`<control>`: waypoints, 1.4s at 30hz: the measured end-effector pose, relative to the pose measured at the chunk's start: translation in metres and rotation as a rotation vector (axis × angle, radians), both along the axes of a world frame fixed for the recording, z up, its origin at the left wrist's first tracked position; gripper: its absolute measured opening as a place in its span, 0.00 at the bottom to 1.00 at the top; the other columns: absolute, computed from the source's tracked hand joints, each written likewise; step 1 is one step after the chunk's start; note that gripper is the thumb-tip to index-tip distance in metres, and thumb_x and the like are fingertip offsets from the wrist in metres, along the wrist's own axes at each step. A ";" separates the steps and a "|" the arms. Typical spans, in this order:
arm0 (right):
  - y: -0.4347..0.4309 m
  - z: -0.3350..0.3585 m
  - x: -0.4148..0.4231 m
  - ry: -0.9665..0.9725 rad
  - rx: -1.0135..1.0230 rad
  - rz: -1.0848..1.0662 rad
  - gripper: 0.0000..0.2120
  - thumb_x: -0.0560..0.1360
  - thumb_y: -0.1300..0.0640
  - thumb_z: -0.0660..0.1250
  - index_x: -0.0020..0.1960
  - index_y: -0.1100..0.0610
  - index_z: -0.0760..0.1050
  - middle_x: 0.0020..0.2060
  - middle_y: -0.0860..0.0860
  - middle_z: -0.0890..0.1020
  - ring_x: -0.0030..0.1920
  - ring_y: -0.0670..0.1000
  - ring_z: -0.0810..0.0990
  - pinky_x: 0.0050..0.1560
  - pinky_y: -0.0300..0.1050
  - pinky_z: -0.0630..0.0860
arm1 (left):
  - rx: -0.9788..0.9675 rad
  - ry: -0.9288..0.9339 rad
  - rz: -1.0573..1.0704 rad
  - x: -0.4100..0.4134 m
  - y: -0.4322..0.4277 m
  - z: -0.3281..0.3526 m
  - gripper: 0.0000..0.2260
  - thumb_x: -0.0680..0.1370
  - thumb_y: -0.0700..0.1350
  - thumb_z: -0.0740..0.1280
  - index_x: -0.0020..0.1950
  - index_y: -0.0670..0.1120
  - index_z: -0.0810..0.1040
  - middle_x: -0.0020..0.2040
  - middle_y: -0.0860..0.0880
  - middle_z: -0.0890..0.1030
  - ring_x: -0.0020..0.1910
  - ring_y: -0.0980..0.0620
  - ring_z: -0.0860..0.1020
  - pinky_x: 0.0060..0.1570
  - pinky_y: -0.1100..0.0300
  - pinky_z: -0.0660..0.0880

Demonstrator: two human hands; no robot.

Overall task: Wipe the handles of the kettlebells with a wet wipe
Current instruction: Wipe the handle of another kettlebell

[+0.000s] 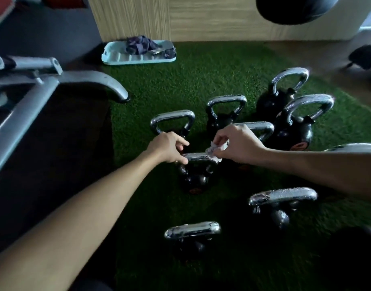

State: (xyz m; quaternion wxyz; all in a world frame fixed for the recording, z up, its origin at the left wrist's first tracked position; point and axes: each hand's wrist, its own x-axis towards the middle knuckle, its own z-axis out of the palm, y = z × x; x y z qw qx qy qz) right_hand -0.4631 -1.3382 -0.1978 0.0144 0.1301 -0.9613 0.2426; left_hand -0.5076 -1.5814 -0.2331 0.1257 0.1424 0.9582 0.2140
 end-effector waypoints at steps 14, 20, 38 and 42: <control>-0.015 -0.018 -0.052 -0.104 0.124 0.229 0.09 0.69 0.49 0.73 0.49 0.44 0.83 0.44 0.42 0.85 0.44 0.45 0.83 0.44 0.43 0.79 | 0.032 0.003 0.042 0.005 0.003 -0.021 0.17 0.69 0.58 0.79 0.57 0.60 0.85 0.54 0.59 0.85 0.53 0.59 0.82 0.58 0.55 0.78; -0.021 -0.033 -0.068 -0.145 0.088 0.257 0.12 0.69 0.47 0.74 0.52 0.42 0.86 0.48 0.42 0.87 0.47 0.43 0.84 0.45 0.42 0.81 | -0.062 0.100 0.015 0.016 0.009 -0.021 0.18 0.75 0.57 0.75 0.63 0.56 0.84 0.57 0.52 0.85 0.53 0.51 0.82 0.50 0.60 0.75; 0.005 -0.066 -0.029 0.010 0.046 0.270 0.10 0.75 0.48 0.72 0.56 0.43 0.85 0.49 0.44 0.86 0.48 0.51 0.84 0.44 0.50 0.82 | -0.225 0.287 0.002 0.045 0.000 -0.026 0.18 0.79 0.62 0.67 0.68 0.60 0.78 0.42 0.53 0.84 0.32 0.58 0.74 0.38 0.56 0.77; -0.014 -0.066 -0.030 0.019 0.046 0.344 0.11 0.75 0.50 0.71 0.57 0.43 0.84 0.49 0.45 0.85 0.50 0.51 0.83 0.46 0.50 0.81 | -0.289 0.375 -0.061 0.038 0.008 -0.028 0.21 0.78 0.62 0.67 0.70 0.57 0.78 0.52 0.50 0.86 0.48 0.48 0.84 0.43 0.54 0.79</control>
